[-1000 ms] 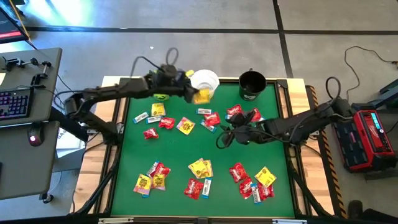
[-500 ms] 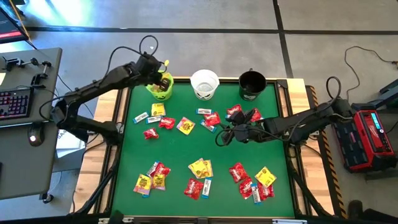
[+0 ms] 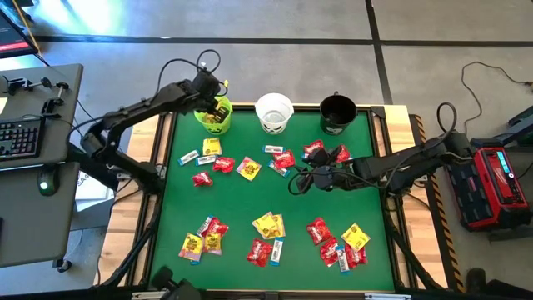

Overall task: Sort candy by brand, put in halloween buckets
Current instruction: Put the yellow candy into the green bucket

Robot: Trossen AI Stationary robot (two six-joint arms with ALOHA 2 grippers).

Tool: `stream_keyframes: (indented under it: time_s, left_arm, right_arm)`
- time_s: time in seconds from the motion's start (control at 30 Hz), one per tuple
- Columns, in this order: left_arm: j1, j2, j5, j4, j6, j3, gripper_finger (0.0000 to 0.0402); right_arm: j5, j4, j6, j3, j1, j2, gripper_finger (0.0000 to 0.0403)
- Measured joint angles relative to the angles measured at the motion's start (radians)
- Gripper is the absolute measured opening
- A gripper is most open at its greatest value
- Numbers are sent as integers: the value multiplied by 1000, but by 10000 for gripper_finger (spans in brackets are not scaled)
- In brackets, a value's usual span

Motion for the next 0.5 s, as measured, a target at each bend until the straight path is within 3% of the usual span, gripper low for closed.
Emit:
stream_keyframes:
  time_s: [0.3, 0.5]
  left_arm:
    - [91, 86, 214, 19, 15, 0, 0]
    - [142, 121, 251, 22, 22, 0, 1]
  right_arm:
    - [-11, 0, 16, 0, -34, 0, 170]
    - [-18, 0, 20, 0, -48, 0, 170]
